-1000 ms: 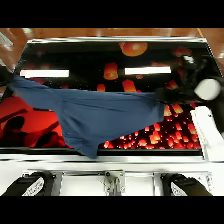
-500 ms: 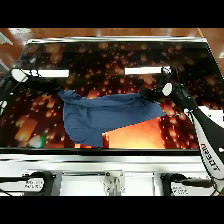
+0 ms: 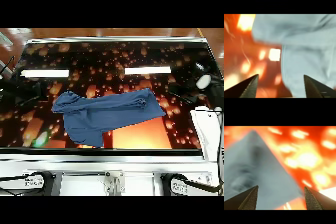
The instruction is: Fold the shirts.
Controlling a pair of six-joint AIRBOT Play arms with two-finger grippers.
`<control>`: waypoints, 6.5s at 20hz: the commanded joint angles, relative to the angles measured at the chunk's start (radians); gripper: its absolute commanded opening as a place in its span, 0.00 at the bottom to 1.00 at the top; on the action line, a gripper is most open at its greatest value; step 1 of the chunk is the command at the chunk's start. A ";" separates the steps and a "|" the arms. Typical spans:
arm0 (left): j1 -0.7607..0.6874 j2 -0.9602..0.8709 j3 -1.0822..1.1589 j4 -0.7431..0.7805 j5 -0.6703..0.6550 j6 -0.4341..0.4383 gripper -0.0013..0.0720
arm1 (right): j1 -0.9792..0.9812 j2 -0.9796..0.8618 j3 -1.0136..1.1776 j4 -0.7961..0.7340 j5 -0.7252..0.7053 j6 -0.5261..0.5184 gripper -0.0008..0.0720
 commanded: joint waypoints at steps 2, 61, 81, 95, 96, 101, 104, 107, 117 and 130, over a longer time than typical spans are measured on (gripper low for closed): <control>0.092 0.097 -0.344 -0.181 -0.002 0.073 0.94 | -0.165 0.023 -0.069 0.117 0.177 -0.112 0.94; -0.080 0.638 0.580 -0.216 0.393 0.169 0.07 | -0.006 0.708 0.311 0.347 -0.337 -0.430 0.10; -0.082 0.809 0.344 0.078 -0.135 0.060 0.07 | -0.006 0.624 0.358 -0.057 0.665 -0.190 0.10; -0.082 0.026 -0.100 -0.296 0.565 0.154 0.07 | 0.084 -0.191 0.135 0.261 -0.414 -0.360 0.11; -0.082 -0.010 -0.100 -0.330 0.600 0.154 0.07 | 0.107 -0.223 0.135 0.261 -0.483 -0.407 0.11; -0.108 -0.095 -0.100 -0.352 0.706 0.178 0.07 | 0.177 -0.332 0.135 0.262 -0.813 -0.497 0.11; -0.132 -0.131 -0.100 -0.346 0.736 0.234 0.07 | 0.181 -0.363 0.135 0.262 -0.796 -0.486 0.11; -0.132 -0.140 -0.099 -0.288 0.710 0.244 0.07 | 0.171 -0.359 0.135 0.258 -0.684 -0.486 0.11; -0.122 -0.159 -0.105 -0.116 0.293 0.098 0.07 | 0.117 -0.352 0.135 0.214 -0.146 -0.346 0.11; -0.006 -0.092 0.024 -0.013 -0.126 0.022 0.66 | 0.009 -0.180 0.182 0.037 0.196 -0.290 0.74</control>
